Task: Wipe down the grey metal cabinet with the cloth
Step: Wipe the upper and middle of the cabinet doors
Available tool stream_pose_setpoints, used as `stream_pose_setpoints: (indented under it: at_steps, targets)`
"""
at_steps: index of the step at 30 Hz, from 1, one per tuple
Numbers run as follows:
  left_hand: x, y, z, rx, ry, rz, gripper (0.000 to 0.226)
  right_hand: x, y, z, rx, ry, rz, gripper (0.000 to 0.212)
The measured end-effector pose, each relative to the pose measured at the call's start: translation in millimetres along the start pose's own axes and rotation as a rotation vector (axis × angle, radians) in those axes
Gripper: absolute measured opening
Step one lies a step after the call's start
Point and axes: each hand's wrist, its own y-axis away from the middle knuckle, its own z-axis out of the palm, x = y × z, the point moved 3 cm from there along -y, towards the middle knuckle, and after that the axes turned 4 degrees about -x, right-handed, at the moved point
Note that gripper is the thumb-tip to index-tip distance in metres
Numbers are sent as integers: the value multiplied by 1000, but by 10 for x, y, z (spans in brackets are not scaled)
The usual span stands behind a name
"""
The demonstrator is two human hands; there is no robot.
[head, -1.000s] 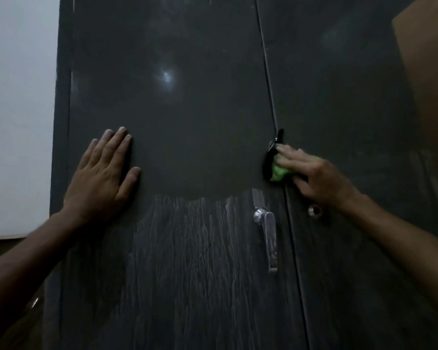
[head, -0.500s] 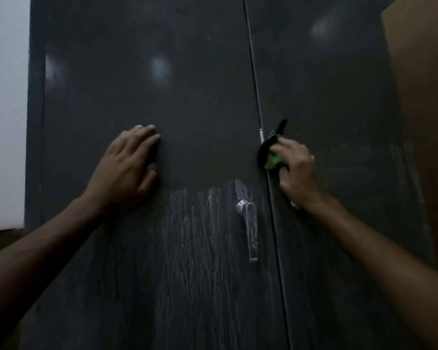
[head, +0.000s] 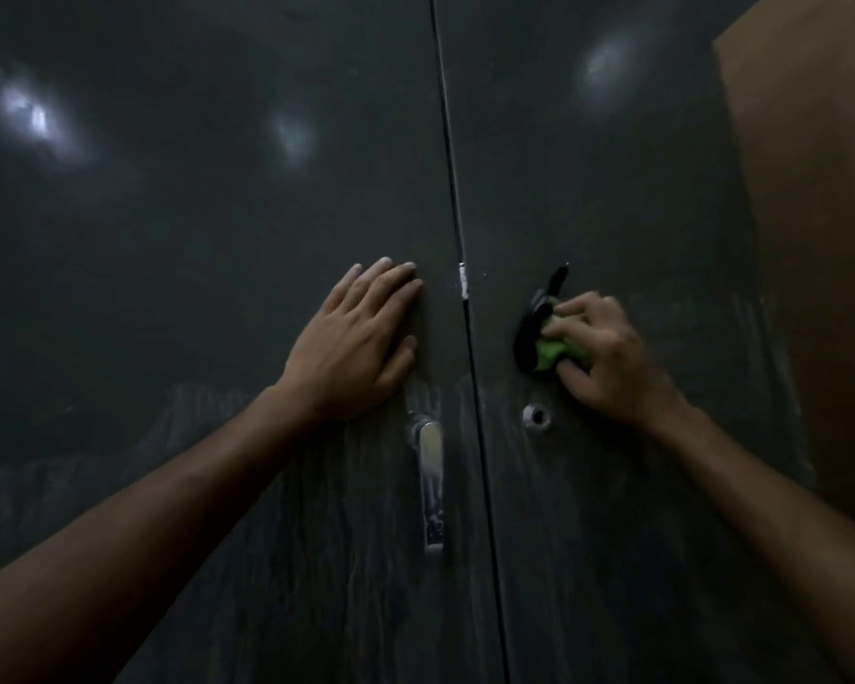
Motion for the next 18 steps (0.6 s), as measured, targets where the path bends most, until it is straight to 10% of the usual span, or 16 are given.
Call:
stream_pose_setpoints:
  at_steps: [4, 10, 15, 18]
  targets:
    - [10, -4, 64, 4, -105, -6, 72, 424, -103, -114, 229, -12, 483, 46]
    - [22, -20, 97, 10, -155, 9, 73, 331, 293, 63, 12, 40, -78, 39]
    - [32, -28, 131, 35, -184, 15, 73, 971, 173, -183, 354, -33, 699, 28]
    - [21, -21, 127, 43, -182, 20, 74, 580, 176, 72, 247, 32, 328, 33]
